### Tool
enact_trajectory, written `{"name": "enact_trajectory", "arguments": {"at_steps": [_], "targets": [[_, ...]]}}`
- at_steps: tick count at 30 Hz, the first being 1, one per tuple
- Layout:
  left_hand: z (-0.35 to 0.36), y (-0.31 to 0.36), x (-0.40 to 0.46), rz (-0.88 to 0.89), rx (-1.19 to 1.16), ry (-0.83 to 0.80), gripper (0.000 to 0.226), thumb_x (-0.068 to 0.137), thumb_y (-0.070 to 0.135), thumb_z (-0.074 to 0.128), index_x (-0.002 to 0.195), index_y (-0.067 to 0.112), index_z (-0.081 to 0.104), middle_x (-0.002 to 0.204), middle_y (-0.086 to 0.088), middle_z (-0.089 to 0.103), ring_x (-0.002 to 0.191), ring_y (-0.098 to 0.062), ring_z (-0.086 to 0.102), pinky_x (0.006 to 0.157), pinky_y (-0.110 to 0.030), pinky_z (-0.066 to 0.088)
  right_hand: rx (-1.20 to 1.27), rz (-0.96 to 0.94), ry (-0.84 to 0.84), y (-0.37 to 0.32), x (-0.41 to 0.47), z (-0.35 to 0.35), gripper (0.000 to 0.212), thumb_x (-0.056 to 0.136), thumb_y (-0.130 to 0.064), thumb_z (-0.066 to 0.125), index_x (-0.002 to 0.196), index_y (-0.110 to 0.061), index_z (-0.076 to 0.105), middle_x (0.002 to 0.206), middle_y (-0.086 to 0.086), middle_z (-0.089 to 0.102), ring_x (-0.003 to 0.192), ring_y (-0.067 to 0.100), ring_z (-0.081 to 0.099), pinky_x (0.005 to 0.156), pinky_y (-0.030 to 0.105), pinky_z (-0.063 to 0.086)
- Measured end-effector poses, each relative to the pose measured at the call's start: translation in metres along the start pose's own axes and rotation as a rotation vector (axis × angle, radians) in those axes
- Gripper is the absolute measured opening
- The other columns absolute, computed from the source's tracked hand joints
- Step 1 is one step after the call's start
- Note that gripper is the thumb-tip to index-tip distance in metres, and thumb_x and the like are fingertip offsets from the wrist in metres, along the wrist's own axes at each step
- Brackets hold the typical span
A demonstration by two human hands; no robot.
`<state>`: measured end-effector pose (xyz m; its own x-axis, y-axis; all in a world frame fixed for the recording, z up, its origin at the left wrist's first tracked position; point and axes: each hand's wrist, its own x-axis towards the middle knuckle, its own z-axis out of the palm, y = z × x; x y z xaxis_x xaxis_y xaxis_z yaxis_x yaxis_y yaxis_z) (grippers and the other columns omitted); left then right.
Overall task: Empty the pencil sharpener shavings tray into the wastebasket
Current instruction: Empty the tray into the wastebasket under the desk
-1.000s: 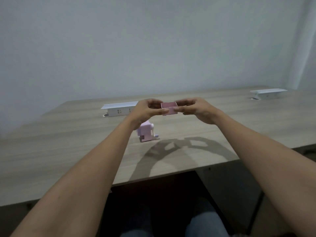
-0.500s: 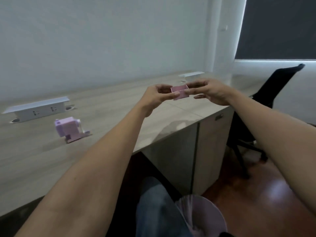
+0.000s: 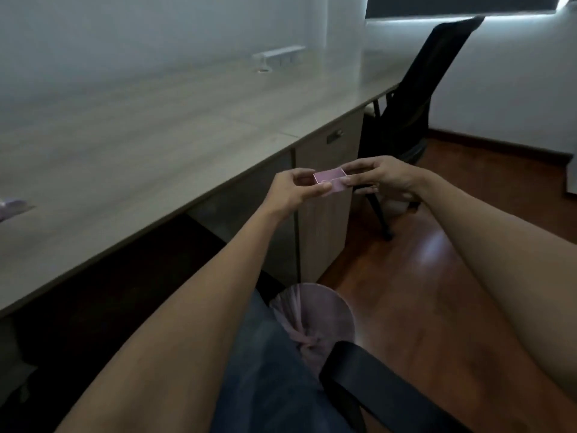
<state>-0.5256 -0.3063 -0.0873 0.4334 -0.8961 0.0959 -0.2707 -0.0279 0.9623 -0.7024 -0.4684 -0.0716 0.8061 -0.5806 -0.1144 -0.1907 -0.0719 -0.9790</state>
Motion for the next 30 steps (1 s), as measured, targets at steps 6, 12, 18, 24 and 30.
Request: {"name": "enact_trajectory", "arguments": {"at_steps": [6, 12, 18, 24, 30], "targets": [[0.021, -0.089, -0.016, -0.242, -0.083, -0.001, 0.067, 0.078, 0.016, 0.089, 0.137, -0.001, 0.062, 0.126, -0.012, 0.070, 0.106, -0.013, 0.068, 0.072, -0.007, 0.053, 0.073, 0.172, -0.020, 0.100, 0.003, 0.029, 0.046, 0.082, -0.006, 0.080, 0.126, -0.006, 0.067, 0.114, 0.011, 0.071, 0.090, 0.012, 0.067, 0.068, 0.018, 0.051], [0.029, -0.171, -0.029, -0.475, -0.113, -0.065, 0.064, 0.072, 0.015, 0.092, 0.128, -0.003, 0.068, 0.120, -0.018, 0.074, 0.116, -0.028, 0.070, 0.101, -0.032, 0.055, 0.143, 0.332, -0.028, 0.185, 0.000, 0.061, 0.030, 0.086, -0.003, 0.076, 0.114, -0.011, 0.071, 0.107, 0.007, 0.074, 0.086, 0.007, 0.072, 0.074, 0.019, 0.056], [0.043, -0.223, -0.035, -0.698, -0.226, -0.068, 0.042, 0.078, 0.002, 0.087, 0.115, -0.006, 0.069, 0.113, -0.022, 0.074, 0.107, -0.028, 0.073, 0.096, -0.028, 0.059, 0.225, 0.522, -0.085, 0.243, 0.003, 0.084, 0.051, 0.078, -0.021, 0.082, 0.125, -0.006, 0.070, 0.113, 0.009, 0.078, 0.108, 0.016, 0.073, 0.094, 0.026, 0.054], [0.055, -0.250, -0.037, -0.888, -0.197, -0.071, 0.043, 0.084, 0.008, 0.083, 0.120, -0.012, 0.069, 0.114, -0.020, 0.074, 0.094, -0.022, 0.074, 0.084, -0.024, 0.061, 0.409, 0.673, -0.110, 0.271, -0.001, 0.101, 0.037, 0.086, -0.022, 0.076, 0.118, -0.003, 0.071, 0.102, 0.007, 0.081, 0.095, 0.014, 0.077, 0.099, 0.027, 0.056], [0.055, -0.251, -0.035, -0.973, -0.238, -0.008, 0.084, 0.077, 0.021, 0.091, 0.142, -0.010, 0.048, 0.126, -0.025, 0.068, 0.094, -0.025, 0.075, 0.053, -0.025, 0.061, 0.559, 0.828, -0.032, 0.281, 0.005, 0.113, 0.038, 0.090, -0.029, 0.075, 0.122, -0.011, 0.066, 0.129, 0.011, 0.069, 0.101, 0.021, 0.074, 0.082, 0.026, 0.059]]}}
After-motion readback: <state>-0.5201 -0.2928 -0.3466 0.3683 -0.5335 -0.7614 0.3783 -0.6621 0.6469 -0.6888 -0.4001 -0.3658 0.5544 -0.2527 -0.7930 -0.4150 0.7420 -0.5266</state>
